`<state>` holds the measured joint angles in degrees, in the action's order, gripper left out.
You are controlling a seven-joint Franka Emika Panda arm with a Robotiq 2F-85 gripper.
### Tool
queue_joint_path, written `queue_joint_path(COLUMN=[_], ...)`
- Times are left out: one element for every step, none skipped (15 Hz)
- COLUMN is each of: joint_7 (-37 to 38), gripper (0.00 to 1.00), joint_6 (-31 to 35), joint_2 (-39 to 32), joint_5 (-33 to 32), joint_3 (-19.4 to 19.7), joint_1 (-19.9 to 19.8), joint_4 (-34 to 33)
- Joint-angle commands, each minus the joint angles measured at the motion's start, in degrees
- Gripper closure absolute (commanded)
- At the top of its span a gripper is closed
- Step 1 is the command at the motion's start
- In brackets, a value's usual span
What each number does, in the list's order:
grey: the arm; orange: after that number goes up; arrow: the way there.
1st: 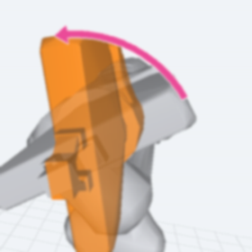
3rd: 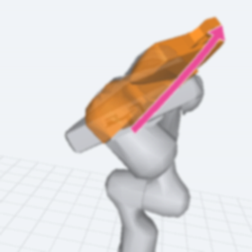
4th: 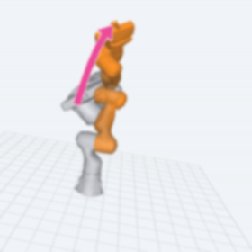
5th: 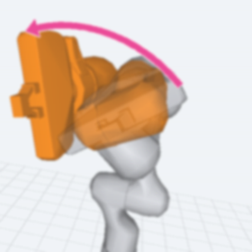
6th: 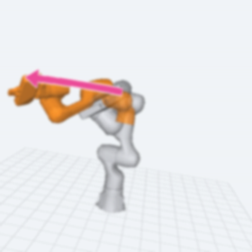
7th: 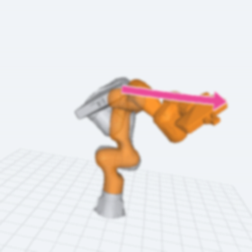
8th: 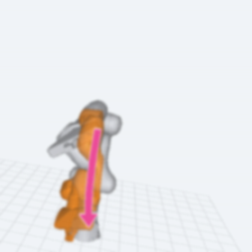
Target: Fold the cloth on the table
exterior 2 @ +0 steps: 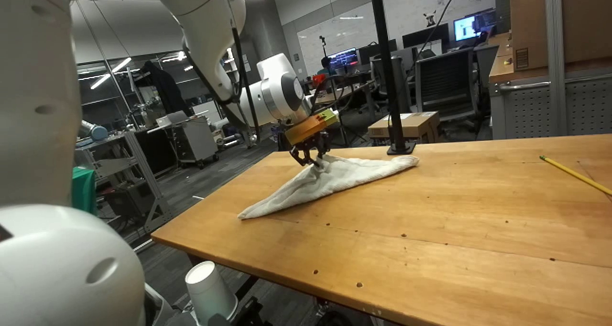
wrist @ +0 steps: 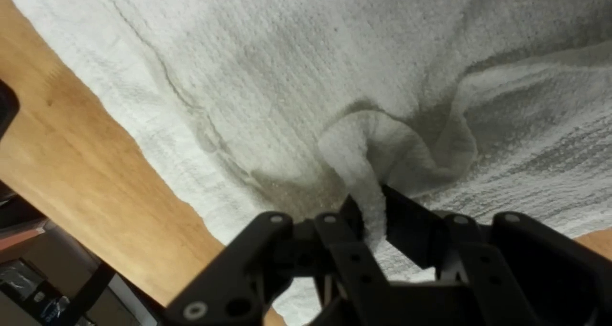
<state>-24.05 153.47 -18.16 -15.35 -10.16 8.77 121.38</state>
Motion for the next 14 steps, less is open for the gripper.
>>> queue_joint_path(joint_7=[0.19, 0.22, 0.22, 0.14, 0.03, -0.04, -0.08, -0.05, 0.0, 0.05, 0.12, 0.15, 0.18, 0.26], gripper=[0.94, 0.94, 0.94, 0.94, 0.94, 0.94, 0.94, 0.94, 0.94, 0.94, 0.94, 0.94, 0.94, 0.94], joint_6=[0.82, 0.89, 0.94, 0.97, 1.05, 1.13, 1.2, 1.24, 1.26, 1.21, 1.22, 1.14, 1.16, 1.24], joint_2=[-1.24, -1.3, -1.36, -1.35, -1.3, -1.25, -1.23, -1.28, -1.34, -1.45, -1.62, -1.79, -2.03, -2.43], joint_5=[-1.26, -1.33, -1.34, -1.41, -1.45, -1.49, -1.51, -1.69, -1.73, -1.73, -1.83, -1.85, -1.89, -1.93], joint_3=[-0.04, -0.03, -0.04, -0.02, -0.01, 0.02, 0.04, 0.12, 0.15, 0.14, 0.18, 0.17, 0.14, 0.09], joint_1=[0.49, 0.59, 0.66, 0.7, 0.7, 0.7, 0.68, 0.72, 0.73, 0.75, 0.82, 0.85, 0.92, 1.04], joint_4=[-3.54, -4.13, -4.66, -5.13, -5.47, -5.73, -5.96, -6.1, -6.16, -6.18, -6.16, -6.14, -6.06, -6.02])
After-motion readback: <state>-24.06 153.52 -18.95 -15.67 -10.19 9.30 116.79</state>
